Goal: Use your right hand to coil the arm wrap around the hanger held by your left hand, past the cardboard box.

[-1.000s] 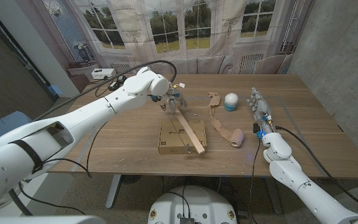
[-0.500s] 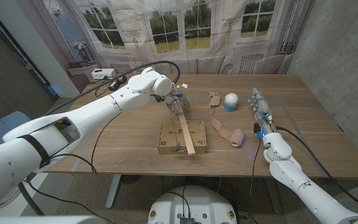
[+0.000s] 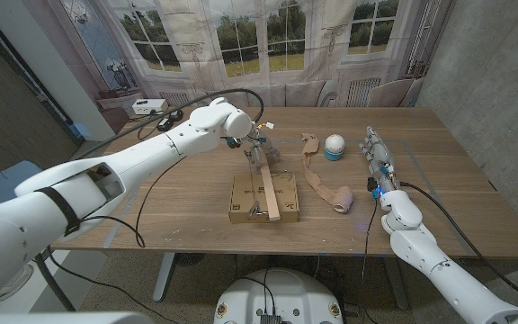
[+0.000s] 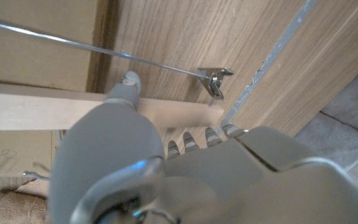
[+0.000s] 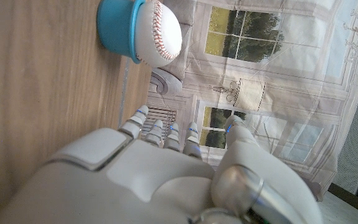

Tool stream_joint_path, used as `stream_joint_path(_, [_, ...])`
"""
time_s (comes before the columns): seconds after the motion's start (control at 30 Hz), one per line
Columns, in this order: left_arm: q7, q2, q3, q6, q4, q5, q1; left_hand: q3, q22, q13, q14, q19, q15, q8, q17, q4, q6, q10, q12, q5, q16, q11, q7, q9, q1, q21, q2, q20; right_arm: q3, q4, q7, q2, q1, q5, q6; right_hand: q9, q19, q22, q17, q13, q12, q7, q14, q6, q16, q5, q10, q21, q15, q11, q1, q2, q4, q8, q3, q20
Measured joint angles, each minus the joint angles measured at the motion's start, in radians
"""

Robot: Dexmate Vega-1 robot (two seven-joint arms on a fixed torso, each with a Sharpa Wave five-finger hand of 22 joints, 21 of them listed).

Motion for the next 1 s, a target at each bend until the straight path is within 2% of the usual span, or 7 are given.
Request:
stream_joint_path(0.2, [0.048, 0.016, -0.003, -0.019, -0.011, -0.006, 0.002, -0.038, -0.003, 0.012, -0.004, -0.008, -0.044, 0.046, 0.004, 0.003, -0.002, 0.024, 0.064, 0.018, 0.020, -0.011, -0.009, 0.005, -0.012, 0.017, -0.012, 0.003, -0.005, 0.011, 0.000, 0.002, 0.012, -0.003, -0.004, 0.000, 0.000, 0.000, 0.000, 0.000, 0.000, 0.000, 0.004, 0.000, 0.000, 0.000, 0.000, 0.000, 0.004, 0.000, 0.000, 0.000, 0.000, 0.000, 0.000, 0.000])
stream_joint_path(0.3, [0.067, 0.022, -0.006, -0.041, -0.016, -0.014, 0.004, -0.046, -0.003, 0.033, -0.002, -0.005, -0.041, 0.062, 0.005, -0.003, -0.002, 0.014, 0.081, 0.018, 0.008, -0.007, -0.023, 0.014, -0.011, 0.040, -0.011, -0.032, -0.006, 0.015, 0.000, 0.004, 0.017, -0.003, -0.005, 0.000, 0.000, 0.000, 0.000, 0.000, 0.000, 0.000, 0.004, 0.000, 0.000, 0.000, 0.000, 0.000, 0.004, 0.000, 0.000, 0.000, 0.000, 0.000, 0.000, 0.000])
stream_joint_path(0.43, [0.079, 0.025, -0.007, -0.059, -0.021, -0.016, 0.004, -0.046, 0.000, 0.048, -0.003, -0.005, 0.014, 0.013, 0.005, -0.003, 0.000, -0.008, 0.036, 0.001, -0.001, 0.019, -0.001, 0.015, 0.013, 0.023, 0.013, -0.037, -0.008, 0.021, 0.001, 0.007, 0.022, -0.003, -0.005, 0.000, 0.000, 0.000, 0.000, 0.000, 0.000, -0.004, 0.004, 0.004, 0.000, 0.000, 0.000, 0.000, 0.004, 0.000, 0.000, 0.000, 0.000, 0.000, 0.000, 0.000])
stream_joint_path(0.57, [0.099, 0.028, -0.007, -0.088, -0.038, -0.013, 0.004, -0.065, 0.000, 0.044, -0.004, -0.005, 0.027, 0.018, 0.005, -0.003, 0.000, -0.006, 0.042, 0.001, 0.019, 0.032, 0.022, 0.007, 0.005, 0.029, 0.020, 0.021, -0.009, 0.025, 0.001, 0.009, 0.025, -0.003, -0.005, 0.000, 0.000, 0.000, 0.000, 0.000, 0.000, -0.002, 0.004, 0.006, 0.000, 0.000, 0.000, 0.000, 0.004, 0.000, 0.000, 0.000, 0.000, 0.000, 0.000, 0.000])
stream_joint_path(0.67, [0.113, 0.030, -0.007, -0.105, -0.047, 0.000, 0.004, -0.076, 0.000, 0.036, 0.023, 0.014, -0.017, 0.041, 0.005, -0.014, 0.000, -0.002, 0.087, 0.001, 0.045, 0.000, 0.022, 0.005, 0.008, 0.049, 0.017, 0.048, -0.009, 0.027, 0.001, 0.011, 0.026, -0.004, -0.005, 0.000, 0.000, 0.000, 0.000, 0.000, 0.000, -0.002, 0.007, 0.006, 0.000, 0.000, 0.000, 0.000, 0.007, 0.000, 0.000, 0.000, 0.000, 0.000, 0.000, 0.000])
stream_joint_path(0.87, [0.128, 0.030, -0.003, -0.130, -0.061, 0.038, 0.004, -0.071, 0.000, 0.015, 0.224, 0.220, -0.084, 0.102, 0.004, -0.032, -0.002, 0.242, 0.162, -0.011, 0.059, -0.048, -0.002, 0.000, 0.075, 0.086, 0.027, 0.011, -0.009, 0.028, -0.003, 0.012, 0.027, -0.007, -0.003, 0.000, 0.000, 0.000, 0.000, 0.000, 0.000, -0.002, 0.007, 0.006, 0.000, 0.000, 0.000, 0.000, 0.007, 0.000, 0.000, 0.000, 0.000, 0.000, 0.000, 0.000])
stream_joint_path(1.0, [0.114, 0.026, 0.003, -0.137, -0.062, 0.059, 0.004, -0.062, 0.000, -0.004, 0.158, 0.205, -0.079, 0.082, 0.002, -0.032, 0.001, 0.232, 0.129, -0.025, 0.019, -0.078, -0.012, -0.005, 0.101, 0.064, 0.051, 0.000, -0.009, 0.025, -0.008, 0.012, 0.024, -0.009, -0.003, 0.000, 0.000, 0.000, 0.000, 0.000, 0.000, -0.002, 0.012, 0.006, 0.008, 0.000, 0.000, 0.000, 0.012, 0.000, -0.004, 0.004, 0.000, 0.000, 0.000, 0.000])
